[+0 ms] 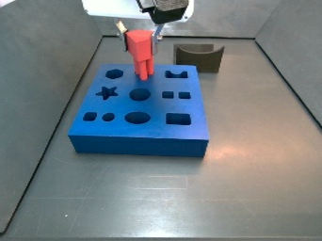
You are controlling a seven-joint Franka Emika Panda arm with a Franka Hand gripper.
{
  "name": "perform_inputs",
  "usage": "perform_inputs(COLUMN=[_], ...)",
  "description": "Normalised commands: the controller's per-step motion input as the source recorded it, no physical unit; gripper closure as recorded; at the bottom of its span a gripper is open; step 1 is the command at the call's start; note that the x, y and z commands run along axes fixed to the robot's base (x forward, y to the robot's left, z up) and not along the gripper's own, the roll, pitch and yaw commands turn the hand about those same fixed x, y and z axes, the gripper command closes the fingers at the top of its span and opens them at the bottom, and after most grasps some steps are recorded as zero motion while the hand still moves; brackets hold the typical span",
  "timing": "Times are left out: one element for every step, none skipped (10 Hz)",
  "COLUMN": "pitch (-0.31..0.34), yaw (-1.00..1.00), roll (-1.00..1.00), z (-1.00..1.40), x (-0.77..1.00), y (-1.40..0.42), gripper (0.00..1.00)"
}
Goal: Insert the 3 prong object.
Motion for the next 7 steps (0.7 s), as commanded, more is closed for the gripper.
perform_inputs(pitch=[0.000, 0.000, 0.000, 0.000, 0.000, 0.000, 0.000], yaw=[-0.07, -0.06, -0.05, -0.07, -0.07, -0.06, -0.04], roll=[0.00, 0.00, 0.00, 0.00, 0.00, 0.00, 0.00], z=[-0.24, -0.29, -0.34, -0.37, -0.35, -0.33, -0.27], x=[-0.03, -0.01, 0.00, 0.04, 0.06, 0.06, 0.05], y=[0.00, 0.00, 0.00, 0.00, 0.00, 0.00, 0.00], gripper=[1.00, 1.00, 1.00, 1.00, 1.00, 1.00, 1.00])
